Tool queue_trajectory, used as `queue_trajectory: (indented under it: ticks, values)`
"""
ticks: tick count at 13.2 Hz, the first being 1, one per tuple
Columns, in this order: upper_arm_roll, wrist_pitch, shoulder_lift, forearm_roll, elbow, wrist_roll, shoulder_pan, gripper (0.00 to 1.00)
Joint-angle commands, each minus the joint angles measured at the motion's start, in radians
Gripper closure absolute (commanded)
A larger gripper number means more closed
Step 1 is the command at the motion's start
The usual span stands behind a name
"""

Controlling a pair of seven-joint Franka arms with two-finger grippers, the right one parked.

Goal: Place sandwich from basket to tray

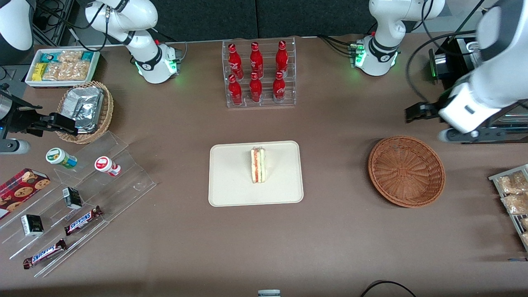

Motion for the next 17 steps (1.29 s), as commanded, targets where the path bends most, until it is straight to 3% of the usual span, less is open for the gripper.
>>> queue_trajectory:
  ticks: [1, 5, 7, 17]
  values:
    - [-0.017, 0.009, -0.079, 0.039, -0.045, 0.037, 0.017, 0.00]
    - [-0.015, -0.004, -0.075, 0.053, 0.033, 0.029, 0.018, 0.00]
    - [-0.018, -0.005, -0.070, 0.108, 0.052, 0.032, 0.017, 0.00]
    - [-0.023, -0.039, -0.041, 0.100, 0.113, 0.043, 0.009, 0.00]
